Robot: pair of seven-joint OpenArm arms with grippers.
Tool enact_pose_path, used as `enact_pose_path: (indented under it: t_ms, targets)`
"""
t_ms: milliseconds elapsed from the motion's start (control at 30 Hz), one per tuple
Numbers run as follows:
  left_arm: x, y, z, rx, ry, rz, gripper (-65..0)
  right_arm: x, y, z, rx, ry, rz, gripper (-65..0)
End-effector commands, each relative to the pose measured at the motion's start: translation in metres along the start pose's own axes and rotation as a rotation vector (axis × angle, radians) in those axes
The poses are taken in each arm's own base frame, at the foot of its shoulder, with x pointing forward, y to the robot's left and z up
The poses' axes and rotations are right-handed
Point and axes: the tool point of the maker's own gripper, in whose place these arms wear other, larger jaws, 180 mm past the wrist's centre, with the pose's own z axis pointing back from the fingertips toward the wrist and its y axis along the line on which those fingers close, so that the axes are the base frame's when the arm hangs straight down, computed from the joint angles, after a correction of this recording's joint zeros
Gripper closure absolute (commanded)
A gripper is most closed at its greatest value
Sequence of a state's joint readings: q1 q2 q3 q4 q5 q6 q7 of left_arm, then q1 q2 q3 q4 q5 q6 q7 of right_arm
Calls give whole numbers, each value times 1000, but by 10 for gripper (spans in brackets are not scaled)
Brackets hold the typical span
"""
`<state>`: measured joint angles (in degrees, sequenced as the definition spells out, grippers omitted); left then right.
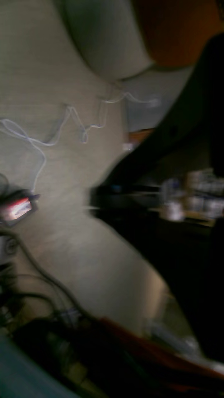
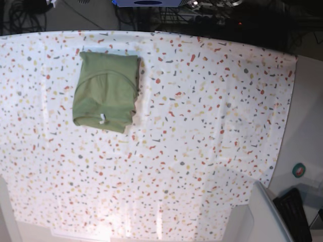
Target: Layout the t-shirt on the table in an organized manner, then fold the t-shirt properly
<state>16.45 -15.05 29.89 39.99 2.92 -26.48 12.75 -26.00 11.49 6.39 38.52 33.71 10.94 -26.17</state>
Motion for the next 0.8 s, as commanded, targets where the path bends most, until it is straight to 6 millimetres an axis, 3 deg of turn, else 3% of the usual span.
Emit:
enact_pose_path:
  t_ms: [0, 100, 300, 567, 767]
  targets:
    - [0, -9, -5, -28, -11, 27, 0, -5, -14, -3, -34, 5, 40, 0]
    - [-4, -11, -16, -37, -38, 93, 0, 3, -21, -16, -80, -98, 174, 0]
    - [-1, -12, -25, -17, -188, 228, 0, 11, -14, -29, -118, -201, 444, 0]
    - [1, -12, -24, -1, -221, 241, 0, 11, -8, -33, -168, -214, 444, 0]
    - [3, -8, -23, 0, -219, 221, 0, 1, 16, -41, -127, -209, 438, 0]
